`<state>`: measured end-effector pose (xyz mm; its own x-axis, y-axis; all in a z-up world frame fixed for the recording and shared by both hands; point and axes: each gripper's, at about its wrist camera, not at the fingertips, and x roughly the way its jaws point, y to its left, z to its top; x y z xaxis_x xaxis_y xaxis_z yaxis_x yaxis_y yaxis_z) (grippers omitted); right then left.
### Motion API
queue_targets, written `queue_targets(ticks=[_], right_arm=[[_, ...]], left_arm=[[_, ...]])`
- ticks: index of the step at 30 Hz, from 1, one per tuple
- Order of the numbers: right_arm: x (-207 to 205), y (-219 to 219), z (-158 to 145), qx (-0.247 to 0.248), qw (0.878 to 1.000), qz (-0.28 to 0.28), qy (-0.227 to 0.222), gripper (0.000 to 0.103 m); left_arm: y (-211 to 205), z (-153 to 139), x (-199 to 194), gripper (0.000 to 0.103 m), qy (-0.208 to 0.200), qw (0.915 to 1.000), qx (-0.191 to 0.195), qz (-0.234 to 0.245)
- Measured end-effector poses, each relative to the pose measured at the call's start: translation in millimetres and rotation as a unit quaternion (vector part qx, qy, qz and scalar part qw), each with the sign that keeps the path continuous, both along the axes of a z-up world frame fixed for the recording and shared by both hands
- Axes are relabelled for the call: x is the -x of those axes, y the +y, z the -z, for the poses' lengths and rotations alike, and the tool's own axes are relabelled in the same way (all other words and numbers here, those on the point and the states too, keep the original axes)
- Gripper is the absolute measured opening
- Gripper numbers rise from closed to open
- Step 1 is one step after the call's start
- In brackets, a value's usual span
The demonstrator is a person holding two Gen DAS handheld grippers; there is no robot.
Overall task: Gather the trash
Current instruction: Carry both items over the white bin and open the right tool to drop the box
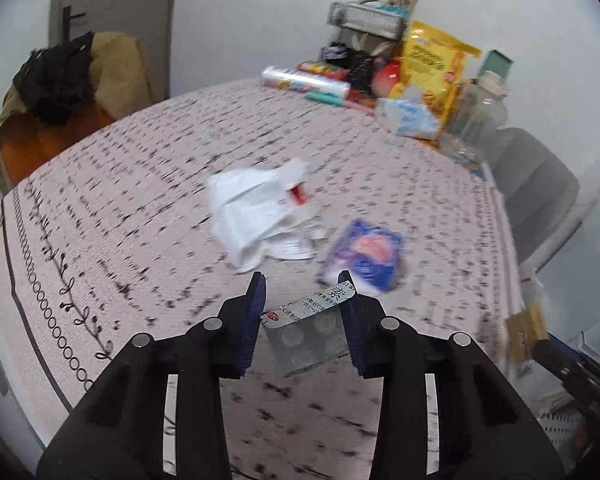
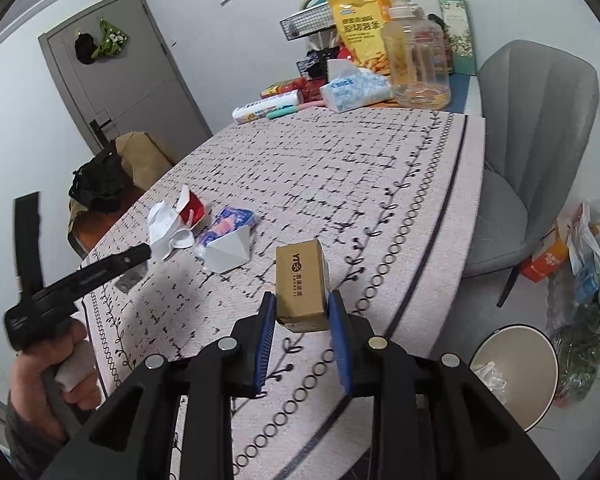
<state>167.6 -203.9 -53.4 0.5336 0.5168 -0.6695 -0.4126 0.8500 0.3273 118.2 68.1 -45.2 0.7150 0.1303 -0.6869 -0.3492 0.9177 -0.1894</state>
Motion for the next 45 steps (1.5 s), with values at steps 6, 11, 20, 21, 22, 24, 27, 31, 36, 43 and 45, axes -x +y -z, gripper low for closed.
queue_targets(ticks=[6,11,20,21,22,24,27,31,36,43,45], right_arm=[[-5.5,-35.7,-1.2,-0.009,0.999,0.038,-0.004,0.027],[-9.7,-71.9,2.4,-0.014,0.997,0.076,-0.003,0.027],[-16.6,-141.3,25.4,-0.02,0.989,0.144,0.016,0.028],[-17.2,-151.2,29.9,-0.022,0.988,0.154,0.019,0.028],[-18.3,-158.3,33.2,-0.022,0.987,0.161,0.022,0.028],[-19.5,-171.6,40.4,-0.023,0.984,0.174,0.027,0.028],[-23.2,-192.2,54.2,-0.024,0.98,0.194,0.037,0.028],[-28.8,-216.7,72.3,-0.027,0.975,0.215,0.049,0.029],[-31.5,-250.1,91.7,-0.041,0.965,0.253,0.048,0.062],[-20.2,-296.3,113.9,-0.055,0.953,0.292,0.067,0.062],[-14.8,-307.6,118.5,-0.058,0.949,0.301,0.071,0.062]], left_arm=[[-47.3,-19.1,-10.7,0.037,-0.017,0.9981,-0.007,0.058],[-90.3,-26.5,-26.7,0.037,-0.022,0.9941,-0.011,0.106],[-167.1,-23.0,-62.2,0.037,-0.009,0.9836,-0.011,0.18],[-173.4,-21.8,-65.0,0.037,-0.007,0.9825,-0.011,0.186],[-180.6,-20.3,-68.7,0.037,-0.004,0.9811,-0.011,0.193],[-196.7,-16.4,-75.4,0.037,0.002,0.9781,-0.012,0.208],[-218.5,-10.1,-86.6,0.037,0.012,0.9736,-0.01,0.228],[-246.8,0.1,-101.2,0.037,0.027,0.967,-0.007,0.253],[-285.2,15.7,-118.6,0.037,0.049,0.9565,-0.008,0.288],[-341.8,43.4,-133.6,0.037,0.084,0.9377,-0.006,0.337],[-354.8,52.4,-135.0,0.037,0.094,0.9327,-0.004,0.348]])
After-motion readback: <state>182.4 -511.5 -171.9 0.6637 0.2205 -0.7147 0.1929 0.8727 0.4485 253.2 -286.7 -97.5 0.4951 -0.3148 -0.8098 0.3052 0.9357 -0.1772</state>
